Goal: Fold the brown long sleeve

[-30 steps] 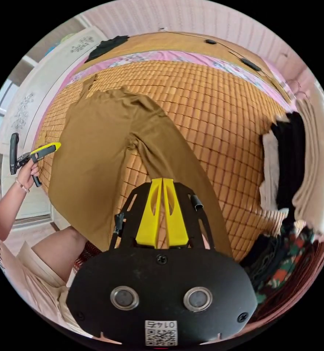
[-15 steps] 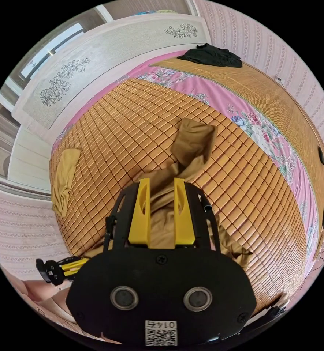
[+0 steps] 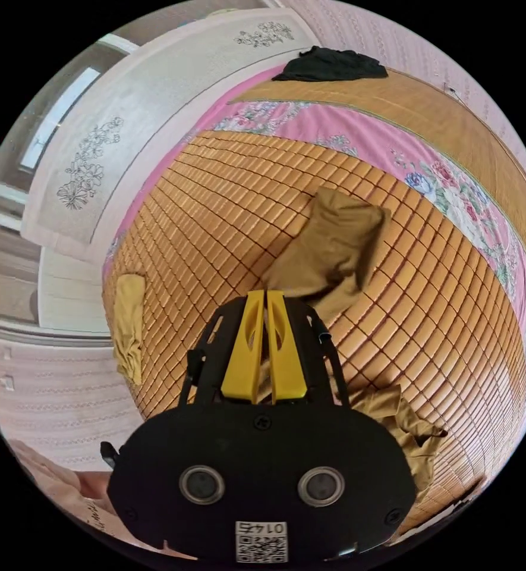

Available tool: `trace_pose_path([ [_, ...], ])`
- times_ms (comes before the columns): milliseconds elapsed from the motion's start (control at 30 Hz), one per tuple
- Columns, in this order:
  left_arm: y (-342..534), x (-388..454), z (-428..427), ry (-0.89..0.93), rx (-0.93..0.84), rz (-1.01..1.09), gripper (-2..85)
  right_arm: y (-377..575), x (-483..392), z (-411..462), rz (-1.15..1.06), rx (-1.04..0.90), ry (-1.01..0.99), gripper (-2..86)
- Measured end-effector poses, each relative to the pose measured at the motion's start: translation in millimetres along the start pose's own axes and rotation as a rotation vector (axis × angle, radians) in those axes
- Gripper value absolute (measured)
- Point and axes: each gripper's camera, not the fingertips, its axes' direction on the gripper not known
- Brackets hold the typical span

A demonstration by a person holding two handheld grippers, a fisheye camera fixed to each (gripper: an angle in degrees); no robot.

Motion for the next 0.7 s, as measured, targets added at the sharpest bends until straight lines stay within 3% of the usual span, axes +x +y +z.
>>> trace_pose_path([
  [67, 7.7, -0.4, -15.4, -0.004, 0.024, -0.044, 4.6, 12.5, -55.0, -14.6, -0.193, 0.025, -0.124, 0.1],
  [167, 28.8, -10.1, -51.4, 0.047, 0.095, -0.13, 4.6, 54.2, -140.9, -2.7, -0.49, -0.162, -0.284, 0.5],
  [267, 51.2, -23.8, -85.3, 0.042, 0.095, -0.193, 4.2, 98.1, -159.9, 22.3, -0.617, -0.286, -0.2, 3.5],
  [467, 55.1, -52.3, -153.8, -0.075, 0.139, -0.221, 2.3, 118.8, -110.1, 39.8, -0.504, -0.323, -0.022, 7.1],
  [700, -66.9, -66.4, -178.6, -0.107, 0.277, -0.09, 1.5, 93.6, -110.3, 62.9, -0.442, -0.264, 0.163, 7.1],
])
